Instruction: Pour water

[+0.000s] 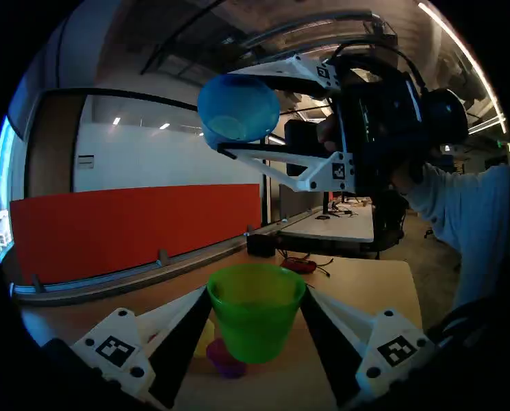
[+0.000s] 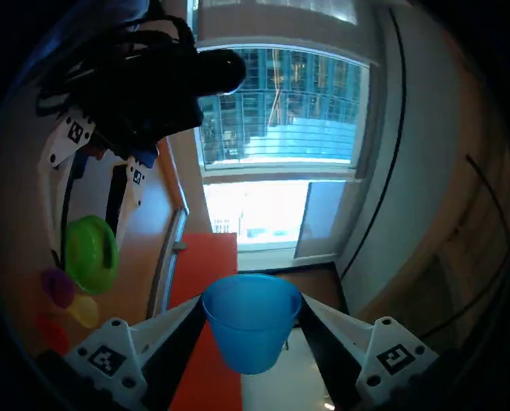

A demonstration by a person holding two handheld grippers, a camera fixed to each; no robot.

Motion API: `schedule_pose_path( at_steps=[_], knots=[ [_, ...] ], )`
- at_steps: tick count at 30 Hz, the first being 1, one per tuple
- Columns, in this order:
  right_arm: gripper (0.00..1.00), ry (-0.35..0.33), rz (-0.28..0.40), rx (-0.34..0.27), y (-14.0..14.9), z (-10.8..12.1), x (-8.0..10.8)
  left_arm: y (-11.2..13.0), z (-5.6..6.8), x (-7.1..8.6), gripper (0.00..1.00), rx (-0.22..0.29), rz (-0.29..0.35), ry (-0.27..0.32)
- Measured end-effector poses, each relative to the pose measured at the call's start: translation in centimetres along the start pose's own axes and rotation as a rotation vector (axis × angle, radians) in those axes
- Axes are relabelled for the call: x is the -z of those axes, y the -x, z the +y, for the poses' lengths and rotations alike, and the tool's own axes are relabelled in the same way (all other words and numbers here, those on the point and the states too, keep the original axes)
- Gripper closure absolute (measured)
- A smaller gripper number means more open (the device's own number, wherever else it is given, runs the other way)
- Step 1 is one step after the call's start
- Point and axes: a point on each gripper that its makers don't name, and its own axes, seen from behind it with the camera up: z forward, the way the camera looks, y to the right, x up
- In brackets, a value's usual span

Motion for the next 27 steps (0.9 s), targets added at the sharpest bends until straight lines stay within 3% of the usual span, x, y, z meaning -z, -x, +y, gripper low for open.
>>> schedule_pose_path(
  at_steps=[14,27],
  knots=[
    [0.09,-0.017,0.027,-0.447,-0.3,-1.3,1.4,-0.5,-0.1,0.3,0.13,-0.009,0.009,-0.007],
    [0.09,-0.074,0.079,-1.006,-2.6,-2.8,2.9,-0.6,-0.6,0.7,0.13,-0.022,0.011,-0.023]
  ],
)
